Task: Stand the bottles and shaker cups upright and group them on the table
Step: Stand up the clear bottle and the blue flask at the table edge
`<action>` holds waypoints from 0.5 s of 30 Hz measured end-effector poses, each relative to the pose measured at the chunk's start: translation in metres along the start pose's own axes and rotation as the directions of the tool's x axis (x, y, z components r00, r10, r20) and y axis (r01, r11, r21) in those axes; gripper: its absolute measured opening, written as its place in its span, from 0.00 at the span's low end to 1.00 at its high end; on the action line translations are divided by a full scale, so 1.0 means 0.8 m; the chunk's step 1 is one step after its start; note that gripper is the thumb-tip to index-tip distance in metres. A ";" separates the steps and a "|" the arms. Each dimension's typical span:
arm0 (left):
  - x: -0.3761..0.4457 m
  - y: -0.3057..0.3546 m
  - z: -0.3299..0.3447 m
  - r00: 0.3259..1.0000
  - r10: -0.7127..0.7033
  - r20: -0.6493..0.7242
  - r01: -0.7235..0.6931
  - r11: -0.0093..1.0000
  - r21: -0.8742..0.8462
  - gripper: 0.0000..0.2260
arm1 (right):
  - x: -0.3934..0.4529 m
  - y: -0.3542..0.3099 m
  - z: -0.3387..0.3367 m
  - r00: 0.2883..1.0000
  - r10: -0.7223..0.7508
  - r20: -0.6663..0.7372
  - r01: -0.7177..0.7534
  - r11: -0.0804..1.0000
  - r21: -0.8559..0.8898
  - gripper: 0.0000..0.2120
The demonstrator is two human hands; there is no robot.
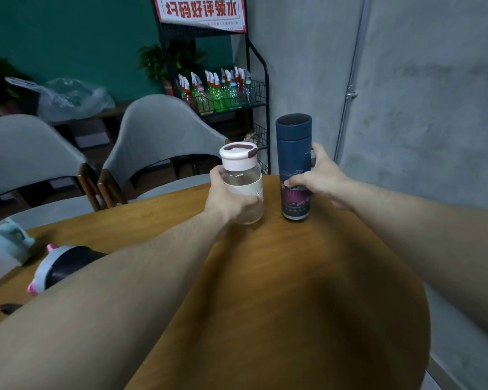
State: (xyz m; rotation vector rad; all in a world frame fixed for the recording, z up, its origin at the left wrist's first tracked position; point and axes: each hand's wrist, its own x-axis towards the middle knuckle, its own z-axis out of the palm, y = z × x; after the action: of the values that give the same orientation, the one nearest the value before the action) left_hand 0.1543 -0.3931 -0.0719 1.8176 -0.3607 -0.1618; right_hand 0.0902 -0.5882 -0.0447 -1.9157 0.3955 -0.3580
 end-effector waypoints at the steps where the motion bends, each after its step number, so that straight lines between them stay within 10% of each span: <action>1: 0.009 -0.005 0.004 1.000 -0.004 -0.001 0.004 1.000 0.001 0.46 | 0.010 0.004 0.001 1.000 -0.004 0.002 0.004 1.000 0.001 0.47; 15: 0.085 -0.033 0.047 0.999 -0.030 -0.016 0.031 0.998 0.055 0.48 | 0.099 0.035 0.007 0.997 0.036 0.068 -0.040 0.998 0.052 0.43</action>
State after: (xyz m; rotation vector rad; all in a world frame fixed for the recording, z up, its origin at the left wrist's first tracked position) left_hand 0.2116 -0.4438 -0.1023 1.8788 -0.3301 -0.1606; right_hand 0.1610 -0.6273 -0.0678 -1.8607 0.3742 -0.2760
